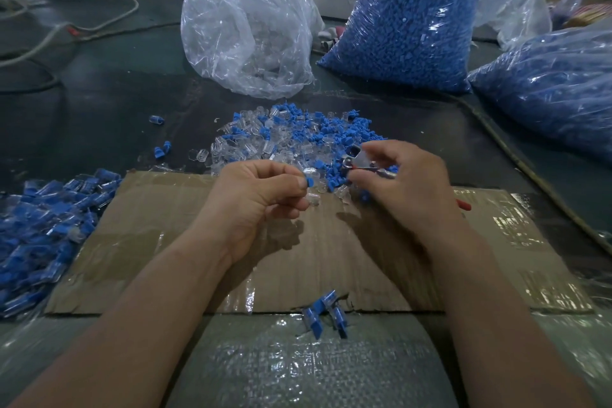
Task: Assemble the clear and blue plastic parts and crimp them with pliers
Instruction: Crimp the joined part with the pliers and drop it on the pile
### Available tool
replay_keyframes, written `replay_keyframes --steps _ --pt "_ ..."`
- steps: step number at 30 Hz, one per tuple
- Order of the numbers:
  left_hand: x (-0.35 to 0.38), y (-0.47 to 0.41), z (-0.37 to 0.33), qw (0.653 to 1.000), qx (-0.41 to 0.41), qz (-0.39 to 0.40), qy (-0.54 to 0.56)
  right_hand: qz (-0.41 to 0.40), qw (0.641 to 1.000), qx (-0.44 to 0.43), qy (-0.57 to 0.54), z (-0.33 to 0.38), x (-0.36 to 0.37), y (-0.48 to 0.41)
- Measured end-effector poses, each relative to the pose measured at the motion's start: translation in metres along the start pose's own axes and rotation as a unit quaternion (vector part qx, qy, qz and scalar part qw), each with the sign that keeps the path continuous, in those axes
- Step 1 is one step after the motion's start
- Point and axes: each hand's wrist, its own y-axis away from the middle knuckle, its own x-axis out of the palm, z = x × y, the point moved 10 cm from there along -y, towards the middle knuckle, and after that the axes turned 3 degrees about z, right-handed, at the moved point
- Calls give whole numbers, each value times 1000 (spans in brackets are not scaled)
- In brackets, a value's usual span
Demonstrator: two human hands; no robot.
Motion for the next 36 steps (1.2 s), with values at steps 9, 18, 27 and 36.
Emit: replay_keyframes --steps 9,18,27,36 --pt "0 -1 1 1000 -3 -6 8 233 932 206 185 -74 19 9" --pt "-1 -2 6 1000 -18 4 24 147 959 175 166 -53 3 2" --pt "-8 -5 -1 999 30 -17 26 41 994 18 99 0 -10 1" --pt "-15 -2 -19 991 119 -60 32 85 991 -58 82 21 19 7"
